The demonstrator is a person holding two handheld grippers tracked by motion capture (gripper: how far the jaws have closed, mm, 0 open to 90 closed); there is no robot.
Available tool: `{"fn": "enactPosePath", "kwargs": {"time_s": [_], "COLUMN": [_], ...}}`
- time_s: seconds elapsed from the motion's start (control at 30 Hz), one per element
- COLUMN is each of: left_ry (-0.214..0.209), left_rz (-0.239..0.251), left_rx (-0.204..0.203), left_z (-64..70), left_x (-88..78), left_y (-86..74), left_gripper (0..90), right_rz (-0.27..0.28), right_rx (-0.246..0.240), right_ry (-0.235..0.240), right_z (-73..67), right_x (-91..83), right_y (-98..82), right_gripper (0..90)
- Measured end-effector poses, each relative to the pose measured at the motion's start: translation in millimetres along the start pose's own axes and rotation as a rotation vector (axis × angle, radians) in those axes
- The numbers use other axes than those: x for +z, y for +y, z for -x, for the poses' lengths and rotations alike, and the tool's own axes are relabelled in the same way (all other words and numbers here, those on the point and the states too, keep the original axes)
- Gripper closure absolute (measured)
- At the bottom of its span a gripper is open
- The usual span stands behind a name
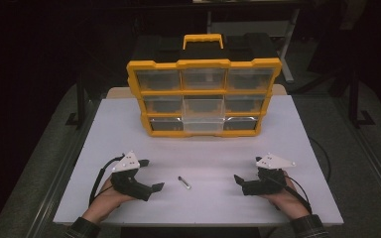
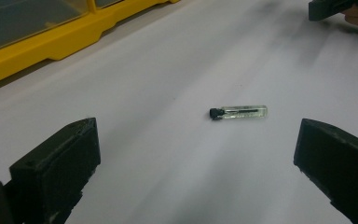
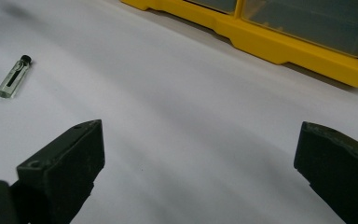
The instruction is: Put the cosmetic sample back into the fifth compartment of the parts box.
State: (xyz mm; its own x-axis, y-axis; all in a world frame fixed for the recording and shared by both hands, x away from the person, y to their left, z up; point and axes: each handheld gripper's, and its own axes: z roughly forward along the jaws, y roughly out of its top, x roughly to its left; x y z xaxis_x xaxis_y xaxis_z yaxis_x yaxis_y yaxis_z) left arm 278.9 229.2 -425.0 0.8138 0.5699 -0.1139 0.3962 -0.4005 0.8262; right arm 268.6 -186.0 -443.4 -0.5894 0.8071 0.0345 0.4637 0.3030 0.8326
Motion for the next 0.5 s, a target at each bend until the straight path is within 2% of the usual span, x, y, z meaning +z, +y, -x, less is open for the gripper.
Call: {"fn": "enactPosePath", "kwargs": {"time_s": [0.2, 0.4, 0.5], "left_ry": [0.000, -0.002, 0.006], "left_rz": [0.000, 0.002, -0.015], "left_rx": [0.000, -0.021, -0.014], "left_z": [2.0, 3.3, 4.5], "left_x": [4.6, 9.9, 12.3], "left_y": [4.6, 8.2, 10.5], "left_gripper": [0.0, 0.0, 0.0], "right_rz": [0.002, 0.000, 0.000], "right_rx": [-0.008, -0.010, -0.013], "right_ry": [-0.001, 0.000, 0.000], "right_z": [-0.4, -0.8, -0.9], "right_x": [0.1, 0.5, 0.3], "right_y": [0.0, 0.3, 0.2], "right_gripper": [1.3, 1.3, 1.3]}}
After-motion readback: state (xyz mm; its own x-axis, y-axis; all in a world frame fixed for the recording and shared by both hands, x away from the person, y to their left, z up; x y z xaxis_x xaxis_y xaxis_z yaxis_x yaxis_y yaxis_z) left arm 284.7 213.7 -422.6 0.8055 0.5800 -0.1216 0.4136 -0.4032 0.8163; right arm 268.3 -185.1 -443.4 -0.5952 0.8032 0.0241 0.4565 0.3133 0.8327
